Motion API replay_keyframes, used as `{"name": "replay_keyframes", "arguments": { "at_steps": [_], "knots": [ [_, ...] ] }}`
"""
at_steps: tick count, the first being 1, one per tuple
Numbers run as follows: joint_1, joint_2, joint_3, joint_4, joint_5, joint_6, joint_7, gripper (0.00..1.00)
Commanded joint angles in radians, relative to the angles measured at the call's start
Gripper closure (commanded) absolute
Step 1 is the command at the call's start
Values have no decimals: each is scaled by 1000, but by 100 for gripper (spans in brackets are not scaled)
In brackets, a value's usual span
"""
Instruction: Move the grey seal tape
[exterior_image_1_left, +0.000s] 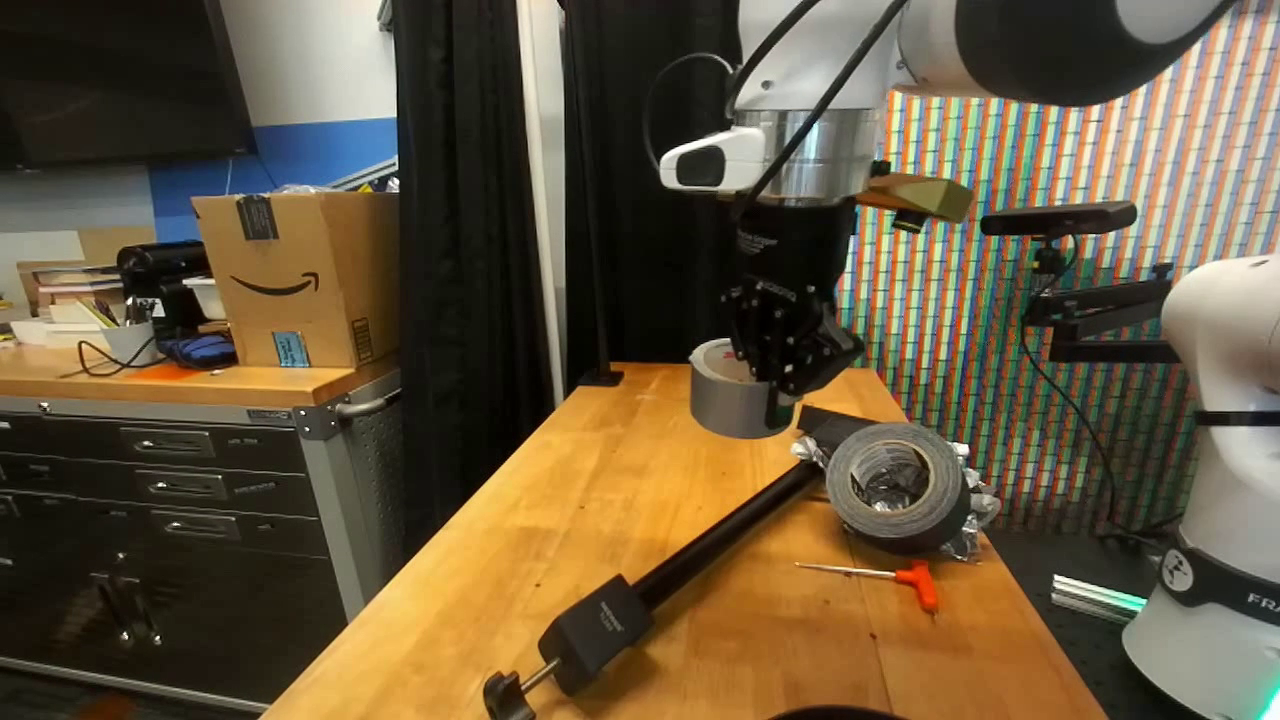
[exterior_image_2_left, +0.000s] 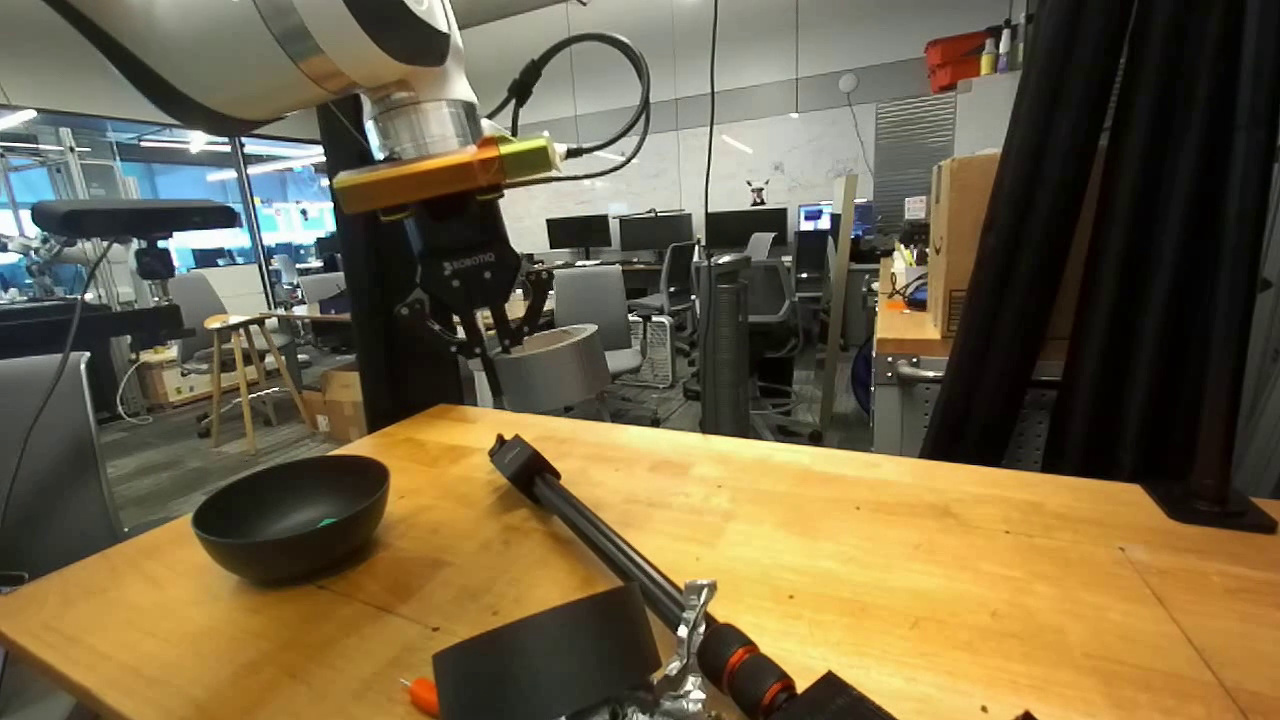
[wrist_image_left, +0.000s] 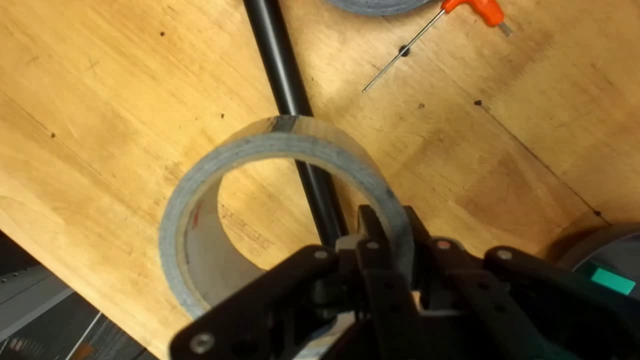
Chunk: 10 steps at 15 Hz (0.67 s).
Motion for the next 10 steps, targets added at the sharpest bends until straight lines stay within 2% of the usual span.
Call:
{"name": "replay_keyframes", "arguments": {
  "at_steps": [1,4,10],
  "knots": [
    [16,-148,-32,-113,28,-8,-17,97],
    [23,-174,-48,-160,50,-16,-12,97],
    [91,-181,-11,-212,71,-31,-6,97]
  ]
}}
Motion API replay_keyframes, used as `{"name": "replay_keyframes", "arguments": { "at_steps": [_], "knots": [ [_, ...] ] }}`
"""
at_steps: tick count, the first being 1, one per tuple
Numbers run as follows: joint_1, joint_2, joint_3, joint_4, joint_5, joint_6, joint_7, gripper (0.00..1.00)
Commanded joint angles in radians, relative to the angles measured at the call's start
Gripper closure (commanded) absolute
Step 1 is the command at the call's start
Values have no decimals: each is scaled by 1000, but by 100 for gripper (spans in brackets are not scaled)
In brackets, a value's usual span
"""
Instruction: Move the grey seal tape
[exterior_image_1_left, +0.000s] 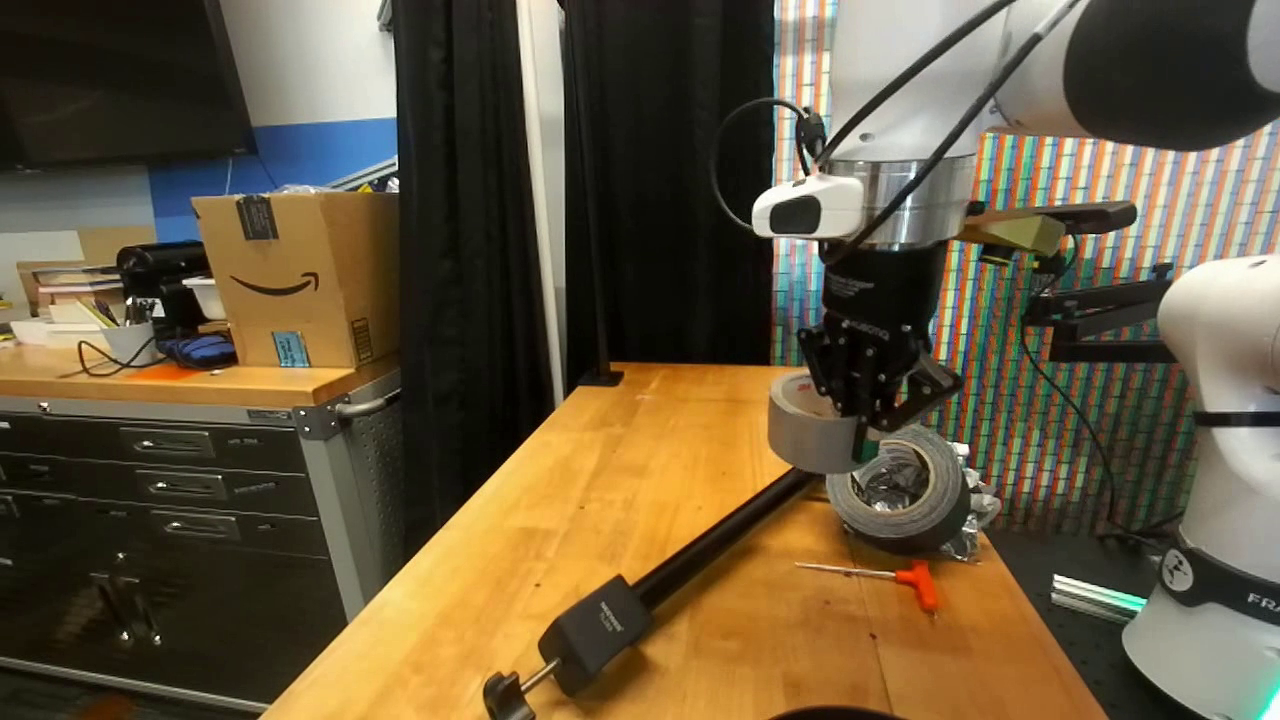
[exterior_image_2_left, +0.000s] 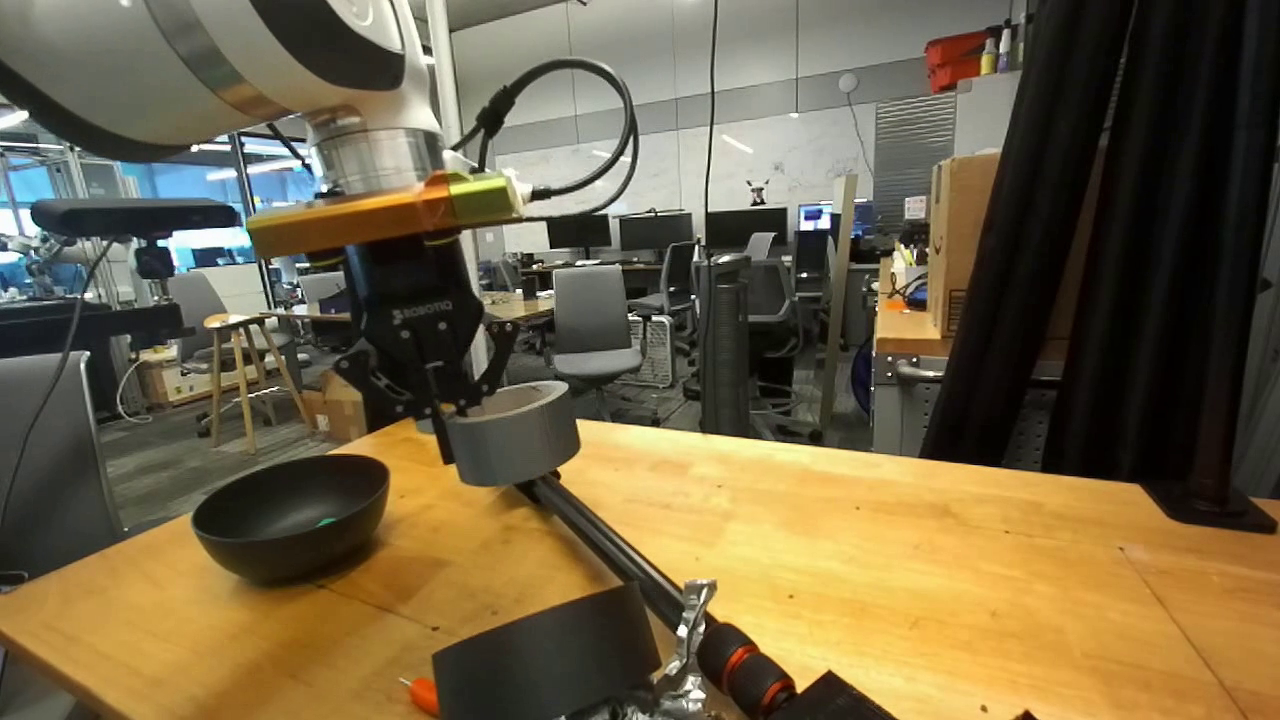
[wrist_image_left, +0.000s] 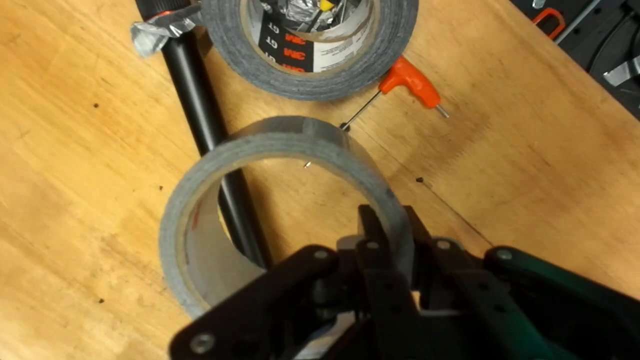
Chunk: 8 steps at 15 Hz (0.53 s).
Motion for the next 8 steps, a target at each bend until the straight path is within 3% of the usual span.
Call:
{"name": "replay_keyframes", "arguments": {
  "at_steps": [1,8],
  "knots": [
    [54,-35,15,-23,42,-30,-6,97],
    [140,-31,19,-65,146,4,-48,97]
  ]
}}
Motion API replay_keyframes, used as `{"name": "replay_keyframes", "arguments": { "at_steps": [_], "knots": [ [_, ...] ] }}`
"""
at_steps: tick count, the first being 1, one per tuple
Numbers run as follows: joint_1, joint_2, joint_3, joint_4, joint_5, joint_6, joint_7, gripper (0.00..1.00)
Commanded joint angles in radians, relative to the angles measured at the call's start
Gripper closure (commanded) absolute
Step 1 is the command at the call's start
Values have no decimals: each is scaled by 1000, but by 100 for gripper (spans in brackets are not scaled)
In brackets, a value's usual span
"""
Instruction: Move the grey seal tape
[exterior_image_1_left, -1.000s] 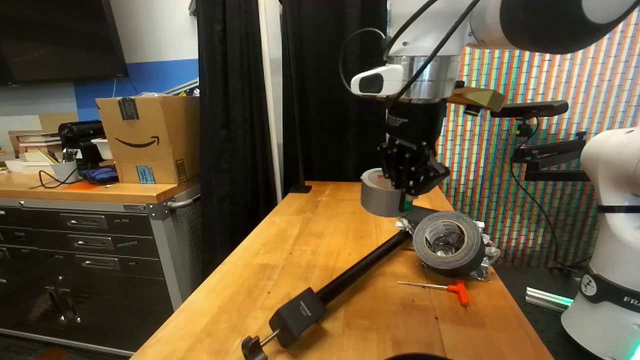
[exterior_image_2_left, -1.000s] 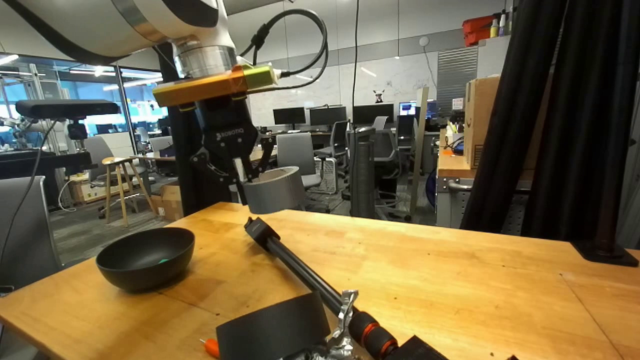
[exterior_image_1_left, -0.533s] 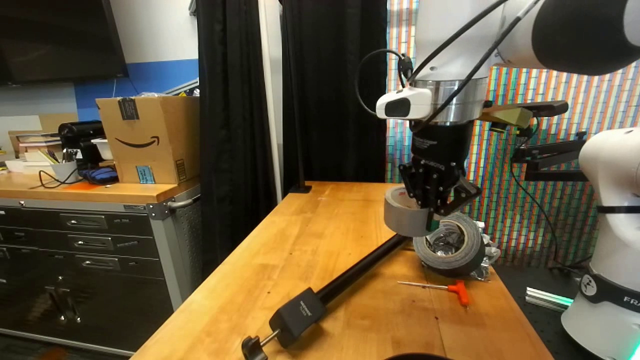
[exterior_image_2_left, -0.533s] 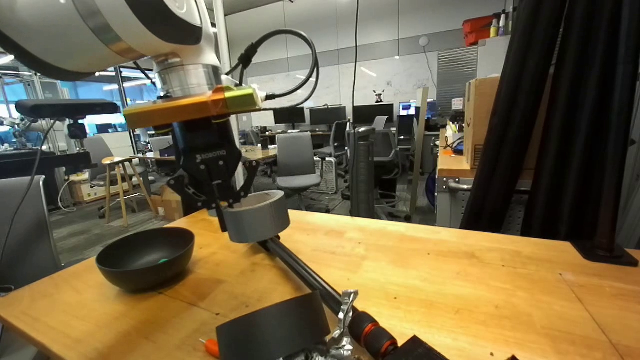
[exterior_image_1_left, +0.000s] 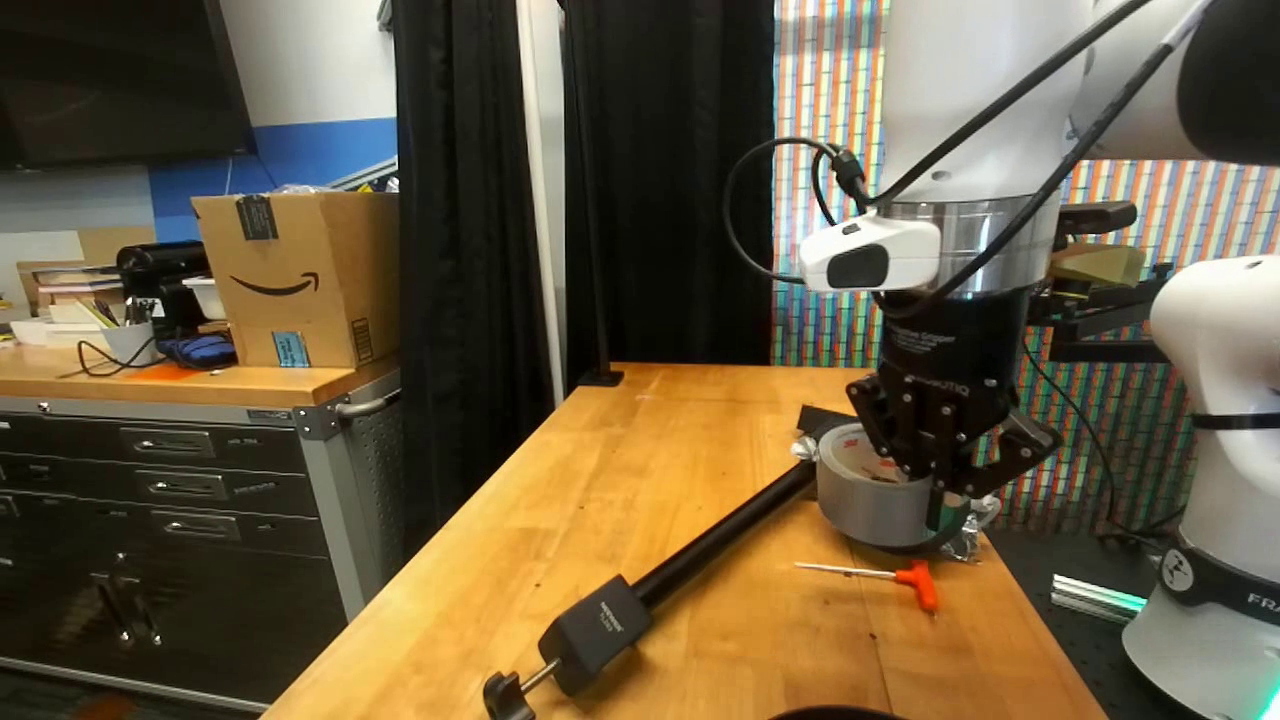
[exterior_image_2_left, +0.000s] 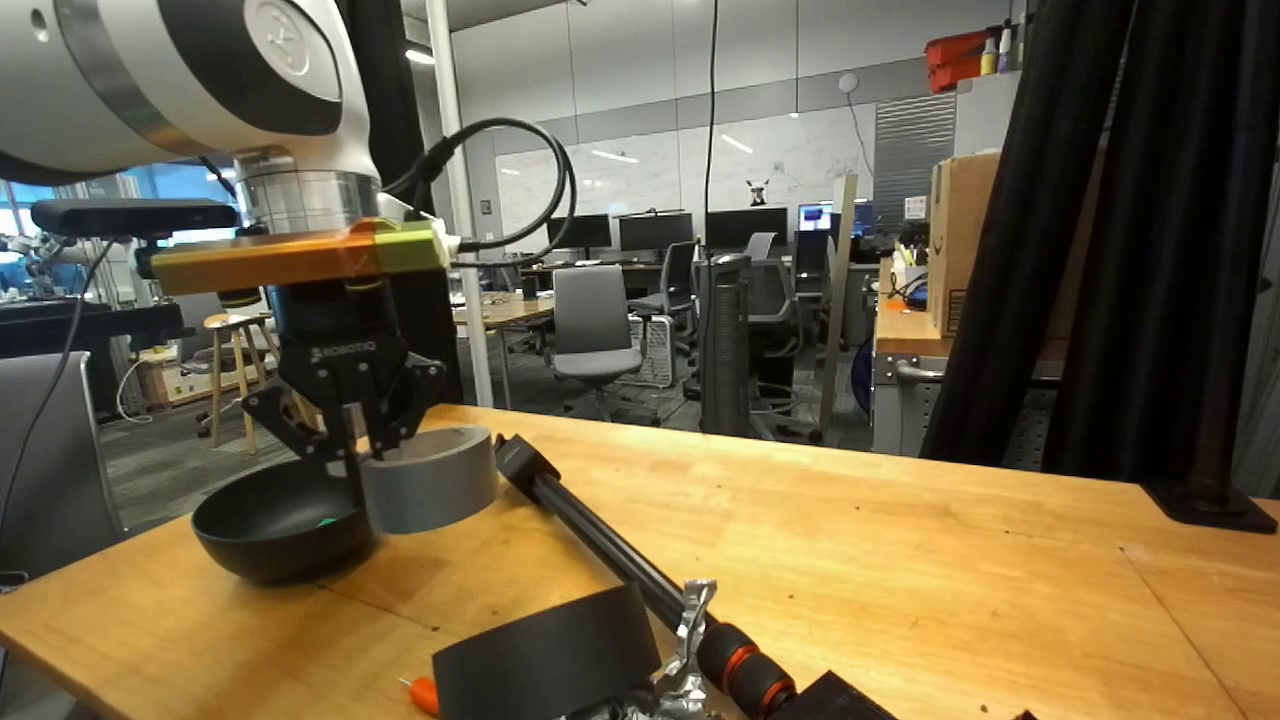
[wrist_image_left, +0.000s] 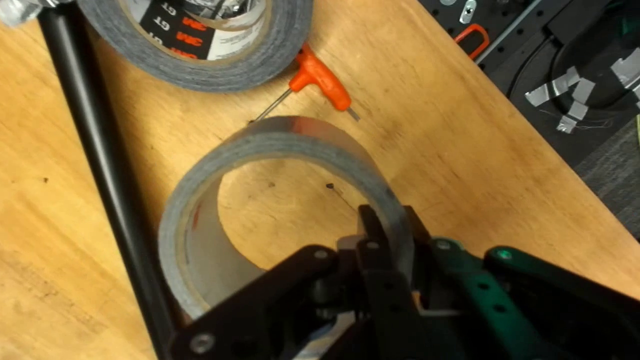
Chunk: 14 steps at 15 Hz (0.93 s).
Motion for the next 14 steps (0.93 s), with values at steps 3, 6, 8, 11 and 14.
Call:
{"name": "replay_keyframes", "arguments": {
  "at_steps": [3,6,8,11,14],
  "knots": [
    [63,-16,-20,-32,87,61,-122,97],
    [67,8,-41,-49,98,127,-198,97],
    [56,44,-64,-57,92,179,-245,97],
    [46,101,-96,-62,99,245,-305,97],
    [39,178,-106,-51,106,299,-346,97]
  ]
}}
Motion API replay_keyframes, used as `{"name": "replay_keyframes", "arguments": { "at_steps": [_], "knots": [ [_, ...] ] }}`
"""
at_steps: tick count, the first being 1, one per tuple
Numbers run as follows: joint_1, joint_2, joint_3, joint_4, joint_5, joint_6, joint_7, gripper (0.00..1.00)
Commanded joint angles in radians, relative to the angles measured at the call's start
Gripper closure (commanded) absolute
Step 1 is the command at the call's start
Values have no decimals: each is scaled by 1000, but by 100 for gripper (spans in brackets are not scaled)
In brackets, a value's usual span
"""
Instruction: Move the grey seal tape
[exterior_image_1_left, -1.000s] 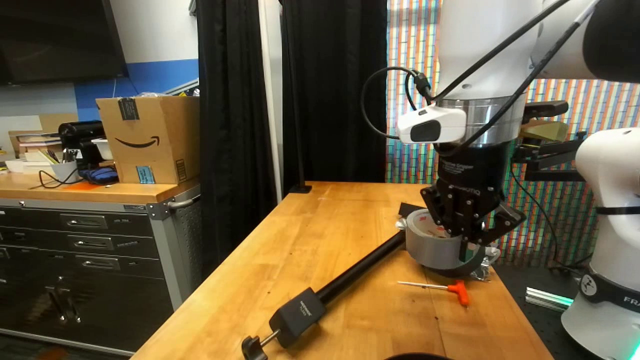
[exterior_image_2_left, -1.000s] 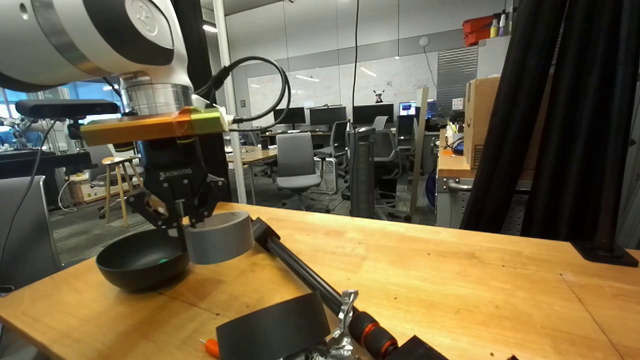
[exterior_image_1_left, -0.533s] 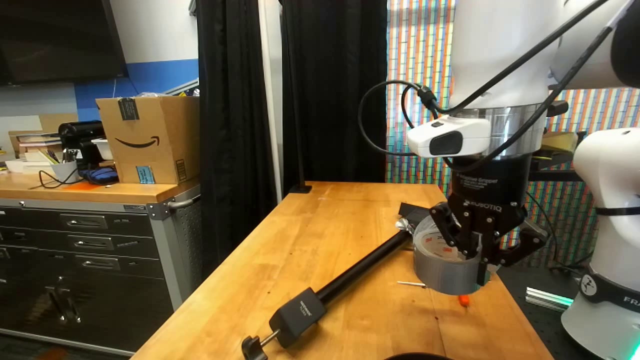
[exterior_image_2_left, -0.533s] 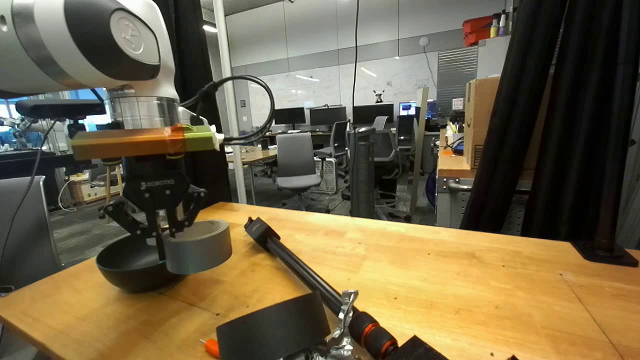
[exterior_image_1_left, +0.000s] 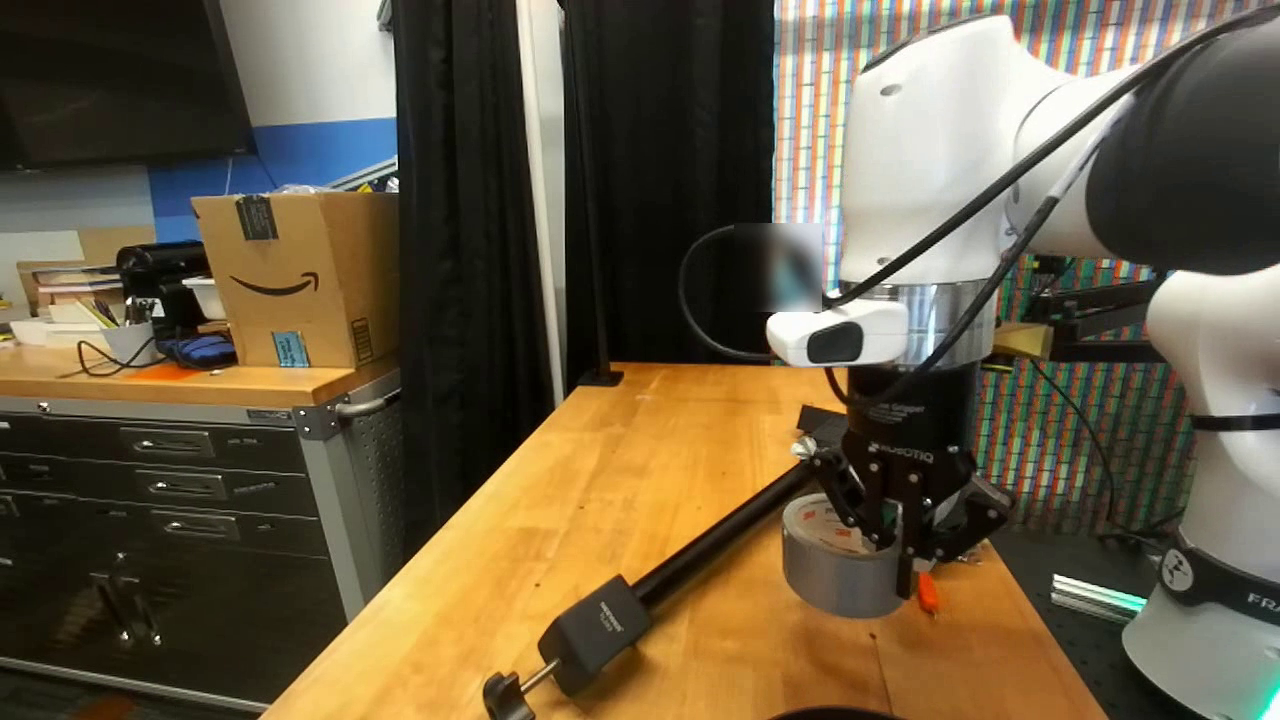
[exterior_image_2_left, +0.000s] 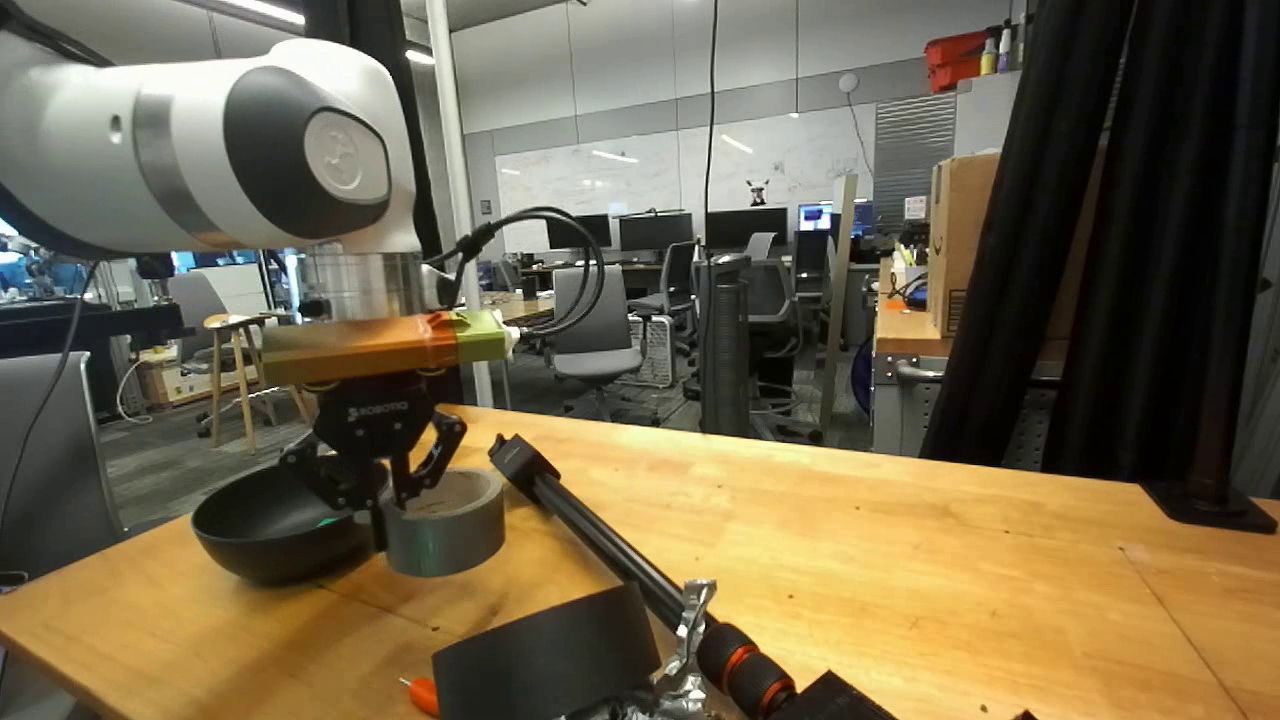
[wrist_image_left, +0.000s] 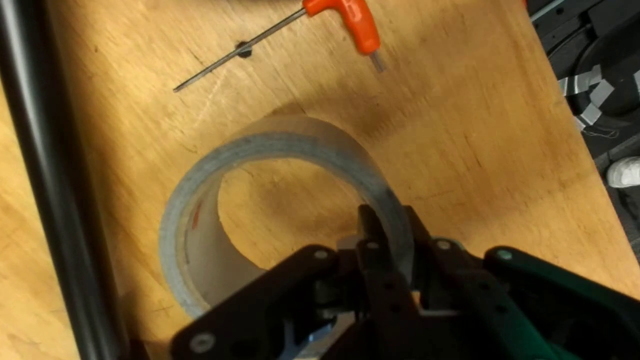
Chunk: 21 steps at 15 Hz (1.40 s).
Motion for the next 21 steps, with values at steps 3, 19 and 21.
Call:
{"name": "replay_keyframes", "arguments": {
  "at_steps": [3,19,21],
  "knots": [
    [-28,142,-2,36,37,92,-76,97],
    [-109,240,52,68,16,103,-56,61],
    [-109,240,52,68,16,103,-56,61]
  ]
}}
